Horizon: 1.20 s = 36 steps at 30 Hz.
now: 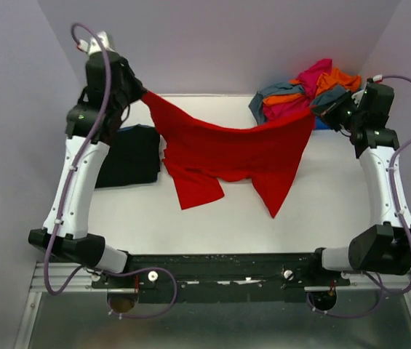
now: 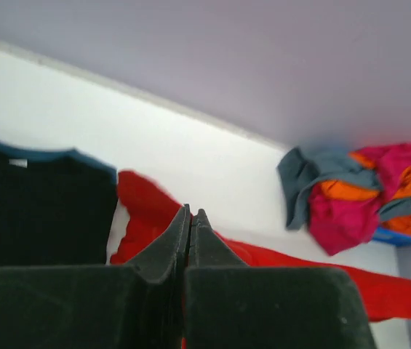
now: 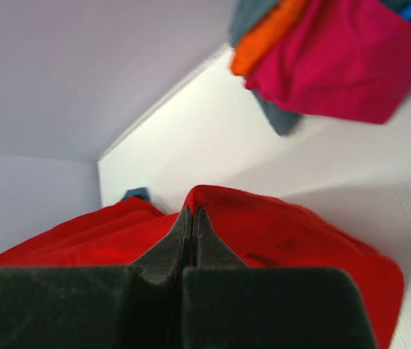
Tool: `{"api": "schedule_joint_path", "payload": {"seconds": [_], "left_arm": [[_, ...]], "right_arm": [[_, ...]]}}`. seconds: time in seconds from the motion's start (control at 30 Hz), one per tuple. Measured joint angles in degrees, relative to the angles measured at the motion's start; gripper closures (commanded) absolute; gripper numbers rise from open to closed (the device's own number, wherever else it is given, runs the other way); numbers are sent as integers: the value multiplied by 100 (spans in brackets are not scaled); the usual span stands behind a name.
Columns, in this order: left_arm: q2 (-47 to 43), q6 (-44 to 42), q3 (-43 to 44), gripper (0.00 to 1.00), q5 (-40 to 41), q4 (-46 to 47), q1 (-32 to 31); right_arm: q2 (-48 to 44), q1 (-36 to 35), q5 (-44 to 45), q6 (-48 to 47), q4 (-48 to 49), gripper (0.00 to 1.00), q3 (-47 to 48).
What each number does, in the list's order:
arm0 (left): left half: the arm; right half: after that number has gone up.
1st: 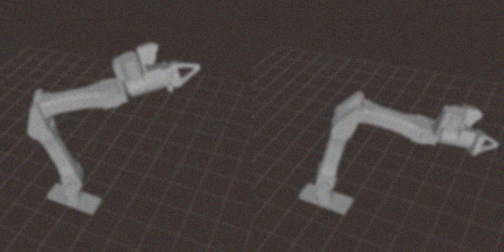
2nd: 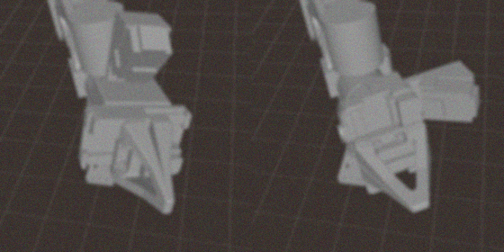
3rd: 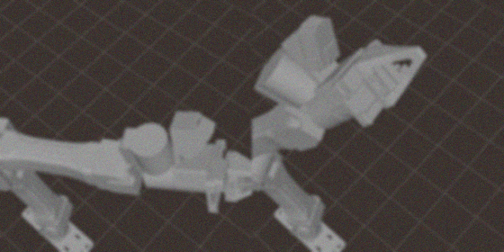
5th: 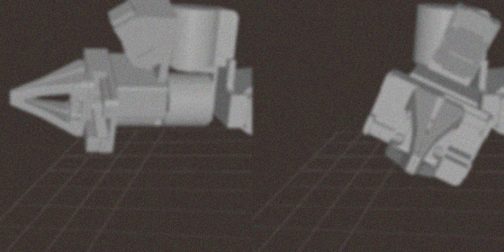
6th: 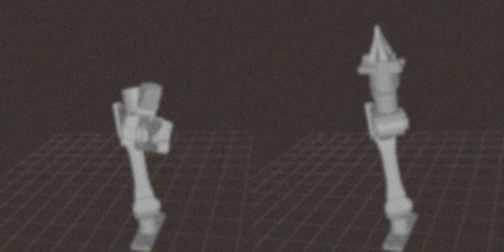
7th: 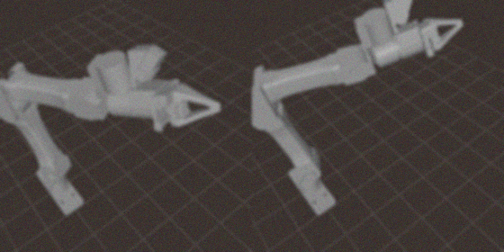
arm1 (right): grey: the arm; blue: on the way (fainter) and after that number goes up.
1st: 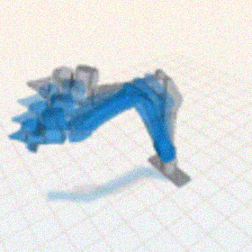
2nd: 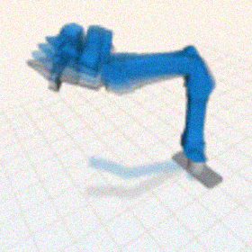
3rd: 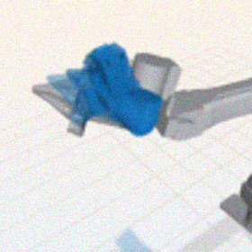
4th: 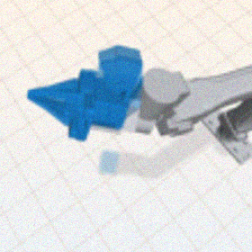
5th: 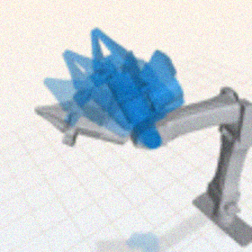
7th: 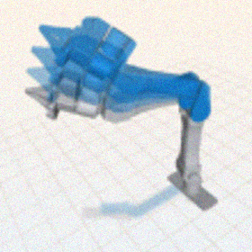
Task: Fold and stack the t-shirts
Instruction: Flatten out the tshirt
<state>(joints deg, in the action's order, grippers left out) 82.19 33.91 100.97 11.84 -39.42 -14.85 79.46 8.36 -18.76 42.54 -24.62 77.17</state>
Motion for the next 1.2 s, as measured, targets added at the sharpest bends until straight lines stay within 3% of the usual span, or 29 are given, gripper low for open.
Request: {"api": "schedule_joint_path", "payload": {"seconds": [0.2,0.4,0.53,0.63,0.7,0.8,0.9,1.03,1.13,1.2], "left_arm": [[-125,-278,2326,100,-4,-614,127],[-1556,-542,2312,100,15,-455,125],[-2022,-678,2844,100,153,-291,125],[-1635,-761,3707,100,323,-219,125],[-1379,-798,3766,100,442,-33,125],[-1071,-796,3091,100,511,317,125],[-531,-743,2127,100,507,595,131],[787,-496,1580,100,229,549,289],[1670,-332,1985,100,-138,225,483],[2293,-251,2953,100,-522,90,621]], "right_arm": [[-1298,0,-267,-105,-267,99,568],[-3167,0,-92,-328,-302,99,944],[-3646,0,122,-435,-345,99,1547],[-3390,0,225,-472,-560,99,2197],[-3027,0,295,-455,-695,99,2562],[-2417,0,354,-328,-855,99,2583],[-1777,0,358,-146,-850,99,2020],[-540,0,247,105,-863,99,1226],[387,0,90,201,-988,99,1303],[815,0,37,221,-1303,99,1838]]}}
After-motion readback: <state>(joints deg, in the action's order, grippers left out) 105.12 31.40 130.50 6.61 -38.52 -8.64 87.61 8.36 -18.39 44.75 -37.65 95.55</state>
